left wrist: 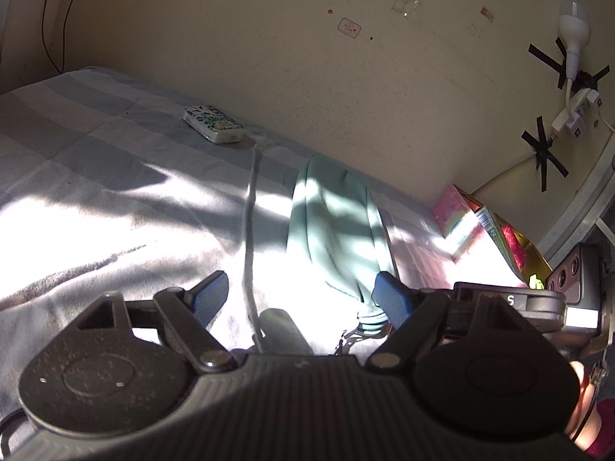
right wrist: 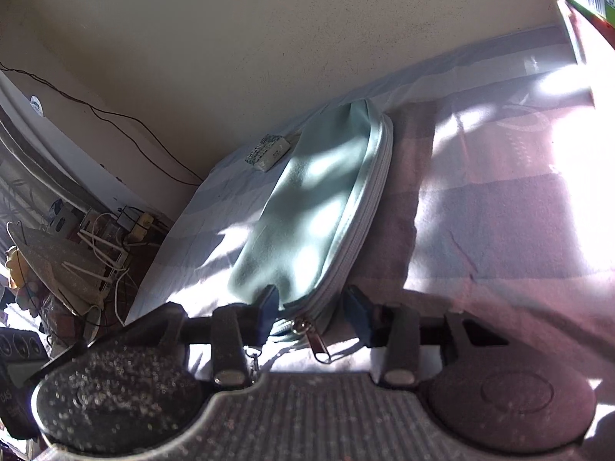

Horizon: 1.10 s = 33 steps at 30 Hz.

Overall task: Organize objects
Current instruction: 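Reach the right gripper to the teal zip pouch and grasp it, then lift the teal zip pouch off the bed with the right gripper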

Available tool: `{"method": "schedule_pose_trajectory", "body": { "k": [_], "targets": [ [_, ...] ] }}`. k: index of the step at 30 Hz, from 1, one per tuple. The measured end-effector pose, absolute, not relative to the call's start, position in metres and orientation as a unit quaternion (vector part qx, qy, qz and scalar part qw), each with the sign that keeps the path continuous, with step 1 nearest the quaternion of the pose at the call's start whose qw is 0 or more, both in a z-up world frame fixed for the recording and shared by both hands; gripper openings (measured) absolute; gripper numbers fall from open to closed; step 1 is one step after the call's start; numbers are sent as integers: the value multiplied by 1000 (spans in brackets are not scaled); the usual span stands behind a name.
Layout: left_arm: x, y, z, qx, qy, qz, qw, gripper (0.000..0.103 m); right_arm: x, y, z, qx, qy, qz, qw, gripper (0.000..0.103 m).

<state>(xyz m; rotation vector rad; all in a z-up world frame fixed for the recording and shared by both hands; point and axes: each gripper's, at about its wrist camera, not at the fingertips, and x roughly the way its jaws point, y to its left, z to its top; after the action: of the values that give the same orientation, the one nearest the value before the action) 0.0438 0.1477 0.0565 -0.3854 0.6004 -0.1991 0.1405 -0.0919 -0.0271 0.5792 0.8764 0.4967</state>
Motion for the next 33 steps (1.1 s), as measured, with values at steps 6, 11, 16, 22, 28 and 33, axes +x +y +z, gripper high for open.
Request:
{"method": "schedule_pose_trajectory", "body": {
  "k": [6,11,16,22,28,33],
  "targets": [
    [40,161,56,-203,292,-82,931,85,129,-72,-30,280,444,300,797,20],
    [33,174,60,-215,286,-67,932,85,104,-45,-28,246,464,386,759,21],
    [19,181,65,-220,287,-66,930,85,104,-69,-12,219,438,379,785,26],
    [-9,182,67,-224,294,-84,925,85,142,-120,14,244,365,287,852,31],
    [-27,159,57,-195,326,-141,914,85,210,-94,12,216,355,280,866,49],
    [-21,149,42,-197,349,-146,904,85,244,-41,-2,163,397,315,847,53]
  ]
}}
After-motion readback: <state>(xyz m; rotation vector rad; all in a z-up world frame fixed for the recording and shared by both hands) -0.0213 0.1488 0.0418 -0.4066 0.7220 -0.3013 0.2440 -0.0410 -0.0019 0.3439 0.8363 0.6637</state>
